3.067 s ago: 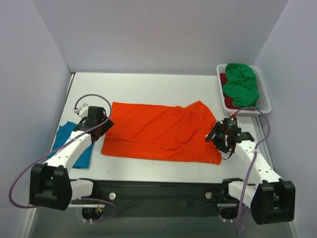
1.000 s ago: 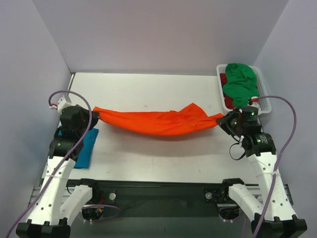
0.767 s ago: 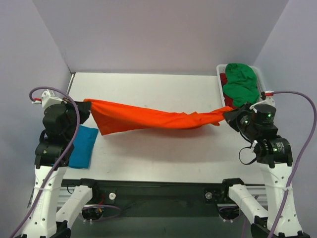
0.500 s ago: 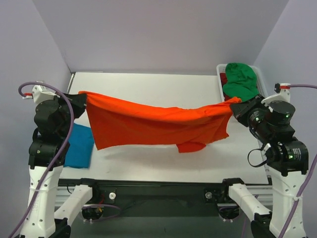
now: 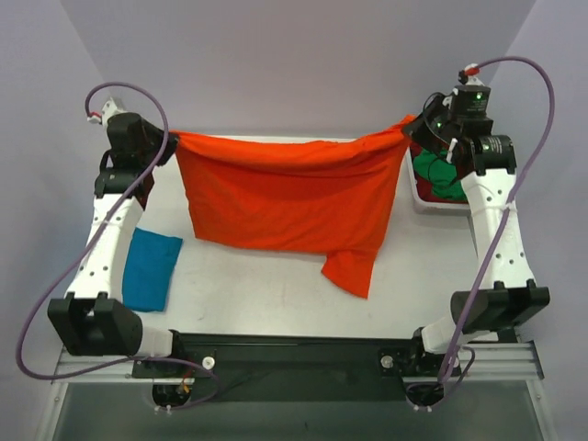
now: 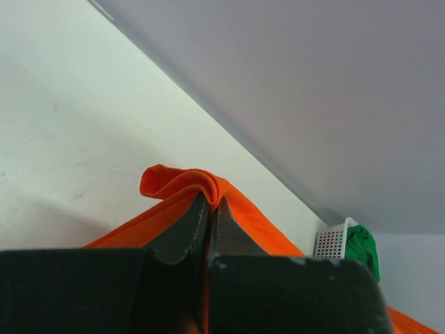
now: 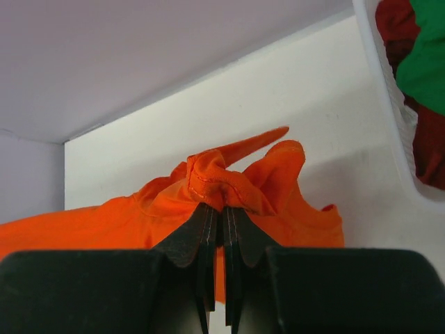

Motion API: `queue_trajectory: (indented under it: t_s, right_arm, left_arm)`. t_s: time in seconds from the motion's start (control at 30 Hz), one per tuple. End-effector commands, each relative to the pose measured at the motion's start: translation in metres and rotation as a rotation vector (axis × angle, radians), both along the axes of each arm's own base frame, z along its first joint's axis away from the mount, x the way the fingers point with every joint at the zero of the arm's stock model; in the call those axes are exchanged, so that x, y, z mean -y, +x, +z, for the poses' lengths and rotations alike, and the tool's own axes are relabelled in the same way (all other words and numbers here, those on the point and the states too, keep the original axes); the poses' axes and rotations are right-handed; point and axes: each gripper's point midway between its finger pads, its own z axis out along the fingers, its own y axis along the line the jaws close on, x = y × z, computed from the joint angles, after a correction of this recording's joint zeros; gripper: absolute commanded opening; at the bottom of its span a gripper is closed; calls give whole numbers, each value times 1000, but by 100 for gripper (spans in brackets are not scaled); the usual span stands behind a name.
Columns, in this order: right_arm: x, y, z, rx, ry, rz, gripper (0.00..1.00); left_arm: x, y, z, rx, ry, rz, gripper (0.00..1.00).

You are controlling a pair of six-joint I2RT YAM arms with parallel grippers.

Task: Fold and stack the t-shirts
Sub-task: Fold the flattened tshirt in 1/3 of the way

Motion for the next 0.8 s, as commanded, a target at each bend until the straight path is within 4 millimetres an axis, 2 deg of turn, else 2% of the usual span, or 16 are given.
queue_trajectory:
  t_s: [0.0, 0.07, 0.13, 0.23, 0.27, 0.33, 0.37, 0.4, 0.47, 0.5, 0.53, 0.6, 0.63, 0.7, 0.73, 0.77]
  right_arm:
    - [0, 19, 93, 279, -6, 22, 0]
    - [1, 19, 122, 347, -3, 17, 0]
    - [4, 19, 130, 369, -7, -1, 0]
    - [8, 14, 120, 351, -15, -23, 0]
    - [8, 15, 117, 357, -11, -23, 0]
    - [8, 12, 75, 276, -8, -26, 0]
    - [8, 12, 58, 245, 0, -31, 0]
    - [8, 9, 20, 165, 1, -32, 0]
    - [6, 7, -20, 91, 24, -36, 0]
    - [6, 2, -36, 59, 32, -41, 0]
    - [5, -4, -81, -36, 38, -42, 0]
    - [6, -14, -123, -133, 57, -58, 0]
    - [5, -27, -160, -221, 60, -59, 0]
    - [1, -40, -200, -314, 86, -61, 0]
    - [0, -46, -216, -353, 94, -65, 0]
    - [-1, -61, -248, -429, 102, -69, 0]
  left_arm:
    - [-5, 32, 93, 270, -19, -41, 0]
    - [-5, 41, 114, 313, -16, -61, 0]
    - [-8, 44, 125, 336, -13, -64, 0]
    - [-16, 42, 122, 325, -20, -57, 0]
    - [-20, 43, 106, 294, -22, -49, 0]
    - [-25, 38, 89, 267, -32, -34, 0]
    - [-24, 39, 60, 219, -49, -36, 0]
    - [-23, 38, 42, 187, -57, -37, 0]
    - [-22, 32, 15, 143, -72, -39, 0]
    - [-21, 27, -29, 57, -95, -33, 0]
    - [-20, 24, -43, 41, -103, -32, 0]
    - [-18, 8, -107, -84, -138, -17, 0]
    - [-17, 0, -129, -127, -149, -10, 0]
    - [-16, -12, -162, -180, -179, 15, 0]
    - [-13, -31, -204, -265, -196, 24, 0]
    - [-12, -39, -220, -296, -212, 35, 0]
